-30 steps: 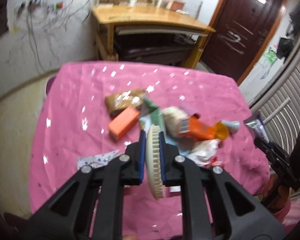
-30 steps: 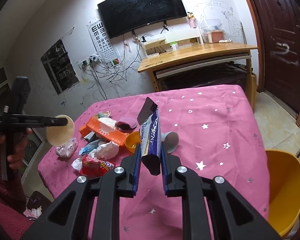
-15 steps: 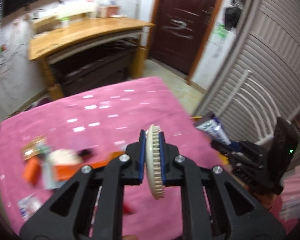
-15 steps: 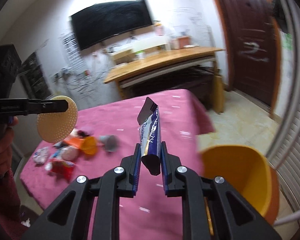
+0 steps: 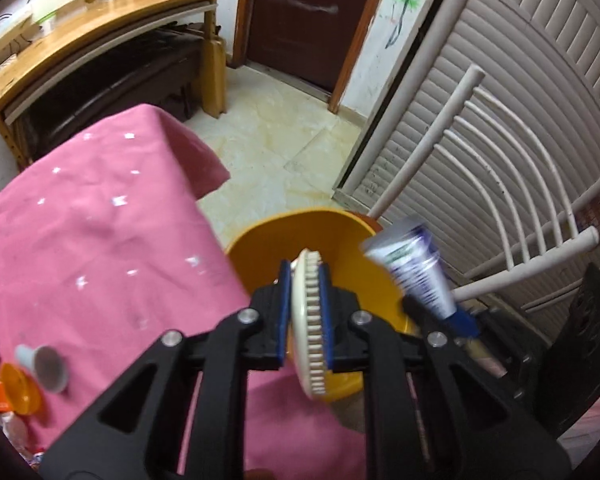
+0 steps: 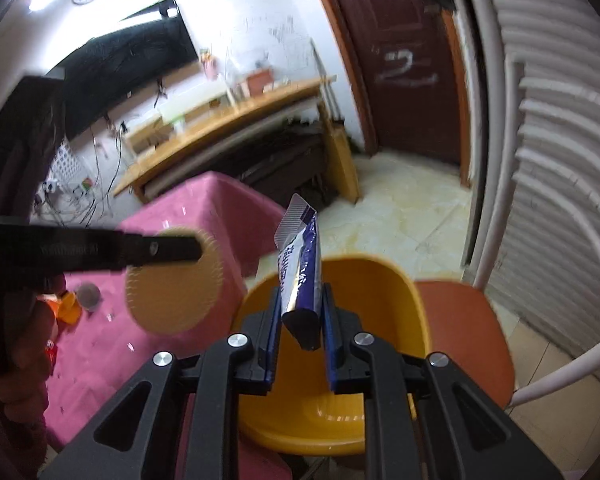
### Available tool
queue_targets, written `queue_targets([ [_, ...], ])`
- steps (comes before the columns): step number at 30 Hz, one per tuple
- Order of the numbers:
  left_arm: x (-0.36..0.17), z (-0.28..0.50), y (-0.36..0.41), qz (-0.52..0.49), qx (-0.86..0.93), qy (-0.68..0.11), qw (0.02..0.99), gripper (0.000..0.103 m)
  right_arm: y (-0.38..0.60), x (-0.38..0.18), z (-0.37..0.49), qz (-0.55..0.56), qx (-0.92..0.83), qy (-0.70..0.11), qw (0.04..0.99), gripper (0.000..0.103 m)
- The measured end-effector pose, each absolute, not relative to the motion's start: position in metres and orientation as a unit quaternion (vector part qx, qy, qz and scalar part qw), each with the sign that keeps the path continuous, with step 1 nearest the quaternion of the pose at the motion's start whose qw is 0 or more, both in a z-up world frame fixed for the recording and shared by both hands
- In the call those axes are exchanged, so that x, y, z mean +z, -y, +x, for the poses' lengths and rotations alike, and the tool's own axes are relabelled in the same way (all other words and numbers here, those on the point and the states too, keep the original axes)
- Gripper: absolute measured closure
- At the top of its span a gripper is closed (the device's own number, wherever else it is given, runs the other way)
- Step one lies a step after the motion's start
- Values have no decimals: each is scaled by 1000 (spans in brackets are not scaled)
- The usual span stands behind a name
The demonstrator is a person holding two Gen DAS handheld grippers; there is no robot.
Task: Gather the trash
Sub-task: 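Carry both held items to the yellow bin and open both tools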
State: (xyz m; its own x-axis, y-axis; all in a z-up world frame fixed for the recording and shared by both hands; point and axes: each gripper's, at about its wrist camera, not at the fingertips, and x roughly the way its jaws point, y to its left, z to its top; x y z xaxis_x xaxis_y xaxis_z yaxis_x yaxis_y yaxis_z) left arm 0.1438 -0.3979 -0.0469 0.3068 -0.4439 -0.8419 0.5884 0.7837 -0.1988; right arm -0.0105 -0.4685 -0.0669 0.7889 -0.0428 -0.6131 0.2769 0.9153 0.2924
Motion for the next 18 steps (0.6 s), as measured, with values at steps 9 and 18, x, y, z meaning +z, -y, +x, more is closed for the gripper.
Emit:
queue_targets([
  [9, -43, 140, 384, 66, -309, -490, 813, 45, 451, -106, 21, 159, -92, -388, 903, 62],
  [18, -15, 128, 314, 10, -301, -466, 832, 40, 441, -81, 12, 156, -104, -340, 922, 43],
])
